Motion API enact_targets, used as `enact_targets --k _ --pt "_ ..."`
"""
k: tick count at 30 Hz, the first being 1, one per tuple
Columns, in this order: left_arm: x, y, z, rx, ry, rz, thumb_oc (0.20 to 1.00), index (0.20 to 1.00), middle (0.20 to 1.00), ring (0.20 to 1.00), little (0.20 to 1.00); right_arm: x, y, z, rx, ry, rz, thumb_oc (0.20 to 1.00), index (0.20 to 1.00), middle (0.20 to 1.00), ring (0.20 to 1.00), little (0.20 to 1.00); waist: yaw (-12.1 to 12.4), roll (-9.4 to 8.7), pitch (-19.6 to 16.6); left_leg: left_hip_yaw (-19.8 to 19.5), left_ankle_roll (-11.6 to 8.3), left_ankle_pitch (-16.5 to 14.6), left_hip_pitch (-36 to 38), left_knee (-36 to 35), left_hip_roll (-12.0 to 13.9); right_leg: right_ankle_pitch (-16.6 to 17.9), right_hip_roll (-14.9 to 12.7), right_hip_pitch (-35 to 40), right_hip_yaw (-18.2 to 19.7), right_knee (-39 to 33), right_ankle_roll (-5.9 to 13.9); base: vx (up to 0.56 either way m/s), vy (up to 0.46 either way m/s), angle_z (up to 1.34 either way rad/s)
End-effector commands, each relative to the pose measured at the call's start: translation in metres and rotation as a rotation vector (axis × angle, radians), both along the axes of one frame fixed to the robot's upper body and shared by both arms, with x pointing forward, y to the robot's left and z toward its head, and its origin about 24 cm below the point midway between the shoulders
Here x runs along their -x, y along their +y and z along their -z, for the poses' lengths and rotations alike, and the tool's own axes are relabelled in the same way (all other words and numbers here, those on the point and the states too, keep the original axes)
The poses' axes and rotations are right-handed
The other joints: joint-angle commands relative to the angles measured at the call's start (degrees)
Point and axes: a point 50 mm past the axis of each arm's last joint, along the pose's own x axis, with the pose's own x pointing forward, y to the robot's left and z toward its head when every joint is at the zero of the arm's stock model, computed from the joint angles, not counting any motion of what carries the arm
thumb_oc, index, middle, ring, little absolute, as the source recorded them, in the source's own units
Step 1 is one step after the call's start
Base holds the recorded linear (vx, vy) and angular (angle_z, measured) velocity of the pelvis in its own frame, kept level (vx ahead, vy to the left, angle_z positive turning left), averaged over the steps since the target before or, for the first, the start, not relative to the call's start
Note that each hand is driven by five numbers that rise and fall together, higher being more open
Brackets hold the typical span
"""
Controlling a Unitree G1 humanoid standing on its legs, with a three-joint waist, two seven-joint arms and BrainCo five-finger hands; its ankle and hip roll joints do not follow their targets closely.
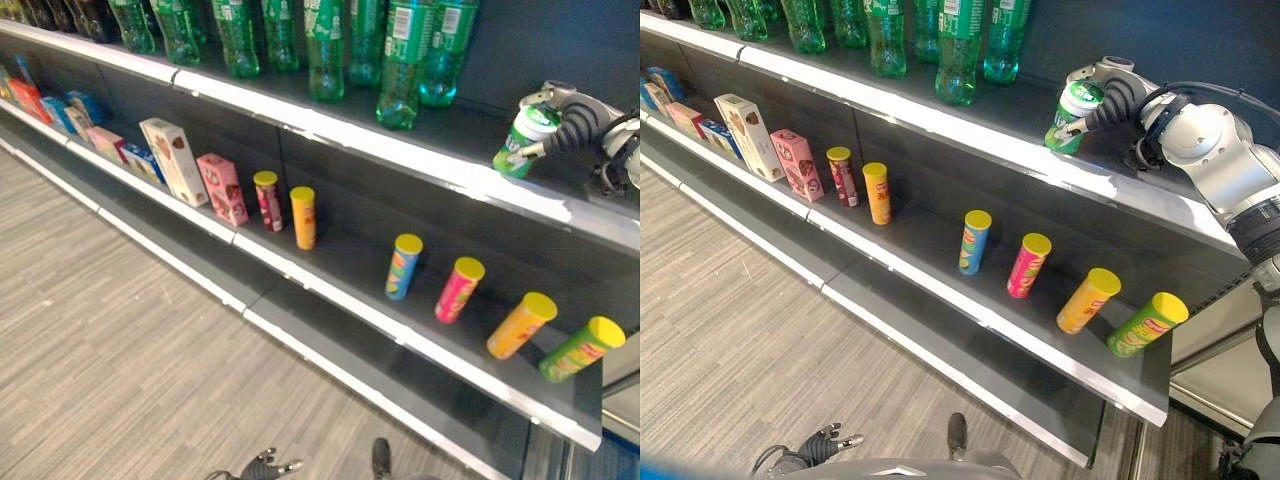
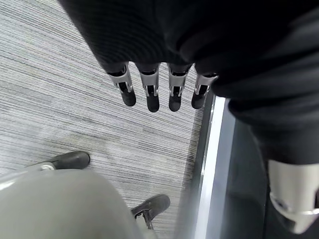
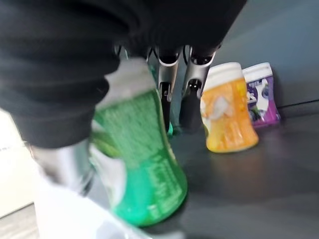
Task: Put the goods on the table back onto the shelves and tidy them up.
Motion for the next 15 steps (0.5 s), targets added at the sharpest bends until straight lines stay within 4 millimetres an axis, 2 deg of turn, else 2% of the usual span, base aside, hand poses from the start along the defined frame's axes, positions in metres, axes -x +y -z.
enact_targets --k 1,3,4,9,11,14,15 --pt "-0.025 0.014 -0.012 -0.036 -0.089 0.042 1.000 1.000 1.000 1.000 1.000 0.003 -0.009 -0.022 0.033 -0.093 0.045 1.000 1.000 1.000 1.000 1.000 1.1 -0.28 2.5 1.2 -0.02 0.0 -0.9 0.4 -1.2 -11.0 -2.2 -0.1 1.2 6.7 5.02 0.00 0.001 -0.06" --pt "-0.024 0.015 -0.012 -0.040 -0.090 0.035 1.000 1.000 1.000 1.000 1.000 0.004 -0.010 -0.026 0.041 -0.122 0.052 1.000 1.000 1.000 1.000 1.000 1.1 -0.31 2.5 1.3 -0.02 0.0 -0.8 0.3 -1.2 -11.0 -2.1 -0.1 1.2 6.7 5.05 0.00 0.003 -0.04" --pt "-0.023 0.017 -0.012 -0.045 -0.094 0.010 1.000 1.000 1.000 1.000 1.000 0.007 -0.013 -0.036 0.062 -0.192 0.079 1.000 1.000 1.000 1.000 1.000 0.9 -0.18 2.6 1.7 0.09 -0.1 -0.8 0.2 -1.2 -10.9 -2.1 -0.2 1.3 6.7 5.06 0.00 0.009 -0.03" --pt "-0.023 0.017 -0.013 -0.050 -0.107 -0.016 1.000 1.000 1.000 1.000 1.000 0.019 -0.018 -0.059 0.041 -0.368 0.113 1.000 1.000 1.000 1.000 1.000 0.5 0.23 2.6 2.0 0.46 -0.7 -0.5 0.1 -1.2 -11.0 -2.0 -0.3 1.5 6.9 5.10 0.01 0.007 -0.06" --pt "-0.023 0.018 -0.013 -0.053 -0.110 -0.016 1.000 1.000 1.000 1.000 1.000 0.021 -0.021 -0.062 0.027 -0.395 0.119 1.000 1.000 1.000 1.000 1.000 0.5 0.28 2.6 1.9 0.49 -0.8 -0.5 0.1 -1.2 -11.0 -2.0 -0.4 1.6 7.1 5.08 0.00 0.005 -0.02" --pt "-0.025 0.017 -0.014 -0.057 -0.122 -0.020 1.000 1.000 1.000 1.000 1.000 0.039 -0.025 -0.079 -0.003 -0.587 0.138 1.000 1.000 1.000 1.000 1.000 0.0 0.86 2.5 1.5 0.88 -1.1 -0.4 0.2 -1.0 -11.3 -1.9 -0.4 1.9 7.4 4.96 0.01 0.016 0.03" --pt "-0.026 0.016 -0.015 -0.061 -0.130 -0.026 1.000 1.000 1.000 1.000 1.000 0.052 -0.024 -0.089 -0.014 -0.705 0.131 1.000 1.000 1.000 1.000 1.000 -0.2 1.17 2.4 1.4 1.15 -1.2 -0.4 0.2 -1.1 -11.3 -1.8 -0.5 1.9 7.5 4.92 -0.03 0.032 0.05"
